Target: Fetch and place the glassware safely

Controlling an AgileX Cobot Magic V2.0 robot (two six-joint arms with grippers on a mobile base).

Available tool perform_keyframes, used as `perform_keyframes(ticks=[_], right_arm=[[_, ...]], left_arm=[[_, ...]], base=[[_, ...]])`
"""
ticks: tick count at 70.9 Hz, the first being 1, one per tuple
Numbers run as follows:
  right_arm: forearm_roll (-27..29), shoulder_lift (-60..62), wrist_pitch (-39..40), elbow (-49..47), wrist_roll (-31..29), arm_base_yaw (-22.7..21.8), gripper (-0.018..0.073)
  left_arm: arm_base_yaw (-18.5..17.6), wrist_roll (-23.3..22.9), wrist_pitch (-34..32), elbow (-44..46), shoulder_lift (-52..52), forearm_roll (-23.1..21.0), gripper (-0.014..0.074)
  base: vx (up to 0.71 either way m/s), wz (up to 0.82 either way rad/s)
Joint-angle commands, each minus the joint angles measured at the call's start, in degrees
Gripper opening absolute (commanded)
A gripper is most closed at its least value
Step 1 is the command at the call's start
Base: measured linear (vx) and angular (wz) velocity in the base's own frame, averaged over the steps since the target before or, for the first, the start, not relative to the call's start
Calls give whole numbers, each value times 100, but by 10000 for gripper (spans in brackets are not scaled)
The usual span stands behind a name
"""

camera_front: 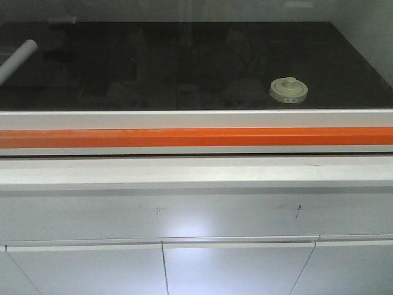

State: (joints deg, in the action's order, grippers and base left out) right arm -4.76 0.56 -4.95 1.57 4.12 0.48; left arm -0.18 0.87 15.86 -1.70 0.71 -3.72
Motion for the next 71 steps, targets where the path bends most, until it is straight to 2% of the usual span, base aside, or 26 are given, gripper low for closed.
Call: perform_keyframes(ticks=[1, 71], right_arm=[[-24, 70, 421, 108, -58, -25, -3], [-24, 70, 421, 108, -58, -25, -3]], left_arm=[[1, -40, -449, -156, 69, -46, -7], [1, -40, -462, -156, 69, -46, -7]], base=[[0, 0], [0, 0]])
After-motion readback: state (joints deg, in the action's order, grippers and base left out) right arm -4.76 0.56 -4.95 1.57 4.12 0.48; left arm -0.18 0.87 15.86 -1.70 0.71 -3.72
